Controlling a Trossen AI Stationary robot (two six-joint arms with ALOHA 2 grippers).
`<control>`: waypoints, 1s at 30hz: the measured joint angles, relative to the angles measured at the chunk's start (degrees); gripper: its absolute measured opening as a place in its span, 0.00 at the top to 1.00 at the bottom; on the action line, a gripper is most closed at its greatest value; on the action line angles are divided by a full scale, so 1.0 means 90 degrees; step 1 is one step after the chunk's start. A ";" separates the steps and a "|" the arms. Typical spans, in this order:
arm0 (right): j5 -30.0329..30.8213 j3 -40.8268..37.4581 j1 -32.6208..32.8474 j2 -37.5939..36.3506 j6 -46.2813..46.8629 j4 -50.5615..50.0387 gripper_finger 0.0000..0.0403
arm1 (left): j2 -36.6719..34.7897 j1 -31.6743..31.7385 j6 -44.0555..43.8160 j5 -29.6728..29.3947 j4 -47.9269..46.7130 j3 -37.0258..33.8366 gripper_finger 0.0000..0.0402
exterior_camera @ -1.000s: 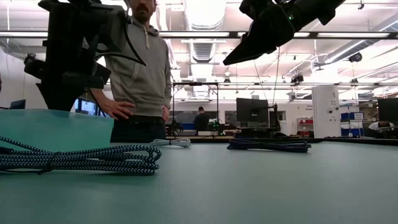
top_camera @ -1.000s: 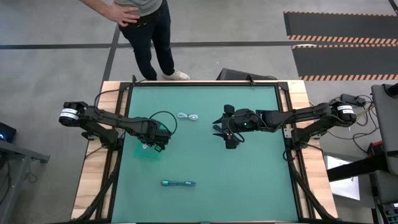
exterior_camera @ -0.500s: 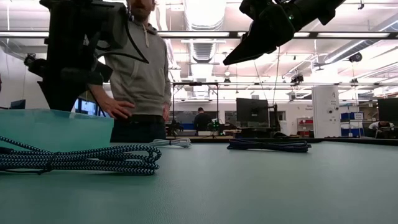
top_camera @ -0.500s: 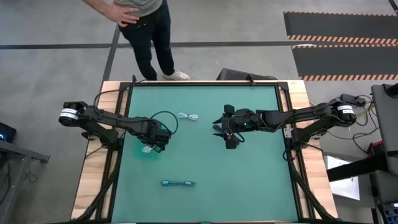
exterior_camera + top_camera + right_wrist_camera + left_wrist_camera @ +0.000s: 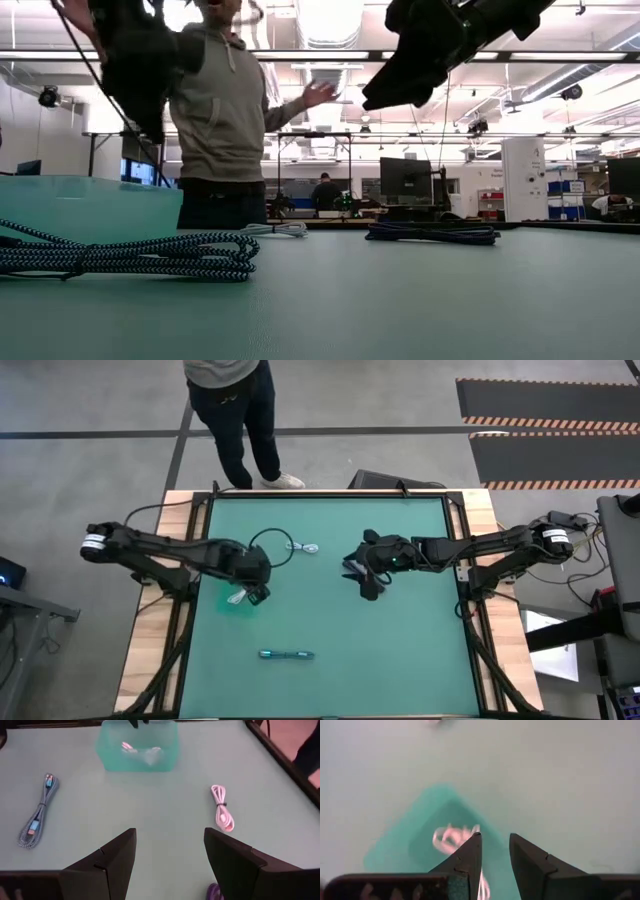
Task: Pick and place USB-C Cables
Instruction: Put the purple charger cable into the green bin
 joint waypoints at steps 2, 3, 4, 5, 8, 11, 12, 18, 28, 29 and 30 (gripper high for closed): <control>0.0003 -0.0002 0.0000 0.0000 0.0235 -0.0121 0.44 | -0.0231 -0.0046 0.0593 -0.0237 0.0565 -0.0117 0.79; -0.0002 -0.0002 0.0000 0.0000 0.0390 -0.0169 0.44 | -0.0323 -0.0062 0.0915 -0.0335 0.0945 -0.0186 0.79; -0.0001 -0.0002 0.0000 0.0000 0.0550 -0.0231 0.44 | -0.0419 -0.0068 0.1246 -0.0403 0.1361 -0.0269 0.79; 0.0000 -0.0002 0.0000 0.0000 0.0716 -0.0295 0.44 | -0.0508 -0.0068 0.1577 -0.0428 0.1736 -0.0354 0.79; 0.0002 -0.0002 0.0015 0.0016 0.1143 -0.0569 0.44 | -0.0733 -0.0068 0.2469 -0.0436 0.3044 -0.0639 0.79; 0.0054 -0.0002 0.0053 0.0131 0.1496 -0.0880 0.44 | -0.0884 -0.0068 0.3141 -0.0435 0.4114 -0.0996 0.79; 0.0059 -0.0002 0.0053 0.0189 0.1626 -0.0995 0.44 | -0.0918 -0.0068 0.3314 -0.0434 0.4465 -0.1111 0.79; 0.0393 -0.0002 0.0051 0.0629 0.2178 -0.1650 0.44 | -0.1119 -0.0068 0.3684 -0.0433 0.5749 -0.1700 0.79; 0.0934 -0.0002 -0.0002 0.1150 0.2764 -0.2391 0.44 | -0.1176 -0.0068 0.3628 -0.0432 0.5899 -0.1898 0.79; 0.0962 -0.0002 -0.0005 0.1190 0.2763 -0.2383 0.44 | -0.1176 -0.0068 0.3628 -0.0432 0.5903 -0.1898 0.79; 0.1026 -0.0002 -0.0005 0.1223 0.2772 -0.2374 0.44 | -0.1176 -0.0068 0.3626 -0.0432 0.5916 -0.1898 0.79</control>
